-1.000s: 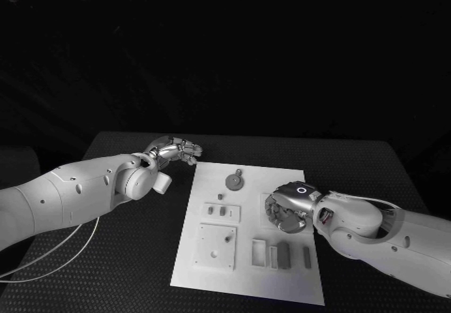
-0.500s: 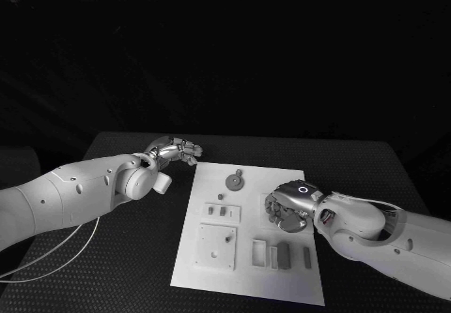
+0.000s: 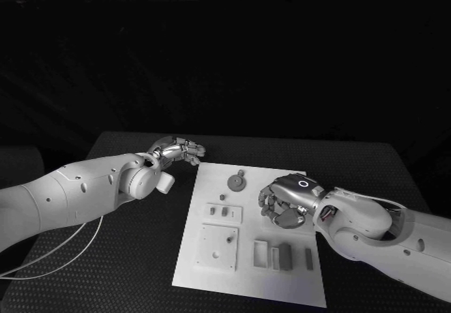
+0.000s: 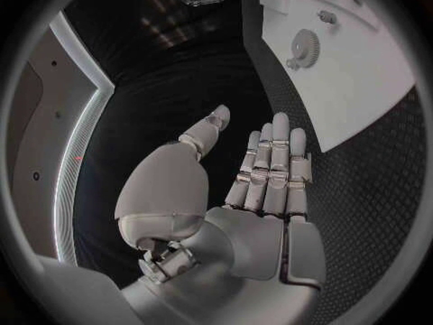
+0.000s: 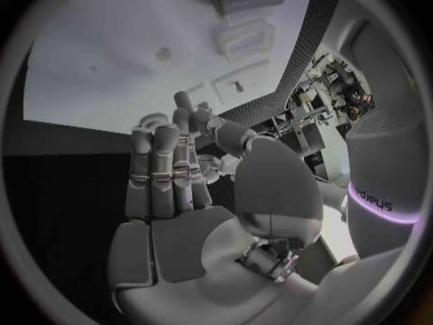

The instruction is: Assemble the parts on the task board

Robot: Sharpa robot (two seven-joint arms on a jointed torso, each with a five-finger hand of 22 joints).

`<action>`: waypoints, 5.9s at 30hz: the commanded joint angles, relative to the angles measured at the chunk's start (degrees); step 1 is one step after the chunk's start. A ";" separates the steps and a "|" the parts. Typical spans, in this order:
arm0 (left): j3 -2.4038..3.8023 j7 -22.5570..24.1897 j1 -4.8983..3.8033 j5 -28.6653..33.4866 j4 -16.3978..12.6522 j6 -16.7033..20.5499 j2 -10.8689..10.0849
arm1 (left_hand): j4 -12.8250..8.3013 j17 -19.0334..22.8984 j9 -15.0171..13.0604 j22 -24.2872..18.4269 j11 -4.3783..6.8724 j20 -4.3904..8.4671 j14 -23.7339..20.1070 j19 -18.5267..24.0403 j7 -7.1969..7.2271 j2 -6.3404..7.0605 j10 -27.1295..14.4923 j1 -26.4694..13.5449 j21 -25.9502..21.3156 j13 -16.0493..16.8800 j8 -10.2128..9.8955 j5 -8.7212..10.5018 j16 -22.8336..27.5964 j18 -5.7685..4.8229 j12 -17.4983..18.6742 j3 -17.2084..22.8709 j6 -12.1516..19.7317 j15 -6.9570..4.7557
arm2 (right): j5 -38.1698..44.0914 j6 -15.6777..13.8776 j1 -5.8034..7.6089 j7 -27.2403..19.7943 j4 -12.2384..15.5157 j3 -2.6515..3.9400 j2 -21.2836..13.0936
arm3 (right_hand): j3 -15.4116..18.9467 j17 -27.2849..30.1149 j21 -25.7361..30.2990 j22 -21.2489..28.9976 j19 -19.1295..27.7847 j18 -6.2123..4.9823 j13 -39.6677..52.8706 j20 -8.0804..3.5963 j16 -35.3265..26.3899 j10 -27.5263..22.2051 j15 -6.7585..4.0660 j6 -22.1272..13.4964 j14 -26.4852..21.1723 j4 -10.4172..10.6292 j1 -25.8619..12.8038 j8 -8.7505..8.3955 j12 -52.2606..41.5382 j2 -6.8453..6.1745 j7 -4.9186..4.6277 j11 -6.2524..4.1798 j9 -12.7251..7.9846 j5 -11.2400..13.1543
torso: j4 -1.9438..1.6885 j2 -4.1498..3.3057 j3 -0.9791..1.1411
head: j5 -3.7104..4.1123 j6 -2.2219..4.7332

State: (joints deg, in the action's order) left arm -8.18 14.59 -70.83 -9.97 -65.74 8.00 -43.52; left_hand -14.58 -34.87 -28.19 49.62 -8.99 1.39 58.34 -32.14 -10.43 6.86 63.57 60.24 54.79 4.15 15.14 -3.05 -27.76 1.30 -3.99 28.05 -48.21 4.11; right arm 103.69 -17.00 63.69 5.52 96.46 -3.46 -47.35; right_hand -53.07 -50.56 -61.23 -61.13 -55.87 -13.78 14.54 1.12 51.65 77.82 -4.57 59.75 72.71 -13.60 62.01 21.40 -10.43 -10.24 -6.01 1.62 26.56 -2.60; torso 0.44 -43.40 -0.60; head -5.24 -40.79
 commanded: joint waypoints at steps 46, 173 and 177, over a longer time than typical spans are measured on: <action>0.06 0.75 -0.02 0.76 0.55 -0.82 1.79 | -0.08 -0.21 0.13 0.09 -0.02 0.14 0.31 -0.29 -0.13 -0.52 0.32 -0.10 -0.40 -0.01 0.41 0.06 0.48 1.08 -0.10 -0.35 0.32 0.02 | 6.26 1.58 -5.54 -2.98 -6.10 -5.50 17.91 | -0.30 -0.16 -0.34 -0.03 -0.36 -1.22 0.32 -0.18 0.19 0.20 -0.12 0.80 0.36 -0.16 0.47 0.99 -0.14 0.24 0.60 -0.09 1.67 -0.17 | 0.02 -0.09 -0.01 | -3.29 -1.39; 0.03 0.69 1.16 0.92 2.52 -1.04 2.15 | 0.01 -0.85 0.26 0.35 0.59 0.13 0.48 -0.21 0.04 -0.69 1.79 -0.44 -0.48 0.28 0.92 0.07 1.03 1.02 -0.73 -0.56 -0.02 0.03 | -50.40 25.70 2.79 18.24 -2.68 -2.90 -8.57 | 18.27 -12.05 -6.72 -3.50 -1.14 -1.22 39.50 -2.19 16.51 -14.77 -2.03 -5.21 -0.65 2.67 -15.70 -2.15 -52.30 -0.48 0.06 -2.13 5.35 -0.22 | 1.45 1.37 0.62 | 1.50 0.12; 0.02 0.66 1.17 0.92 2.46 -1.01 2.05 | 0.02 -0.85 0.27 0.35 0.59 0.12 0.48 -0.21 0.05 -0.67 1.79 -0.47 -0.49 0.27 0.93 0.08 1.05 1.01 -0.72 -0.58 -0.02 0.03 | -50.27 26.54 2.79 20.41 -1.27 -3.44 -9.14 | 16.82 -13.07 -7.38 -3.59 -1.85 -1.22 41.00 -3.03 17.49 -14.53 -2.31 -4.78 -0.31 3.98 -16.72 -2.02 -54.23 -1.26 0.36 -2.35 6.01 -0.18 | 1.43 1.29 0.54 | 1.47 -0.20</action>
State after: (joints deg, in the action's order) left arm -8.19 14.62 -69.66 -9.40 -63.21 7.68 -41.52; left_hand -14.62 -35.65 -27.99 49.90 -8.39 1.39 58.34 -32.14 -10.63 6.61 64.80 59.99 54.56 4.35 15.81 -3.05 -27.06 1.57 -4.38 27.77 -48.01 4.11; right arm 55.45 5.51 66.49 21.16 94.75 -6.92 -56.49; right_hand -36.18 -63.57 -68.44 -64.64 -57.62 -12.57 55.47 -1.86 68.96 65.71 -6.49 54.42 71.74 -9.75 45.54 19.39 -64.55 -11.47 -5.59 0.60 32.53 -2.88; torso 1.82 -42.08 -0.03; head -3.73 -40.75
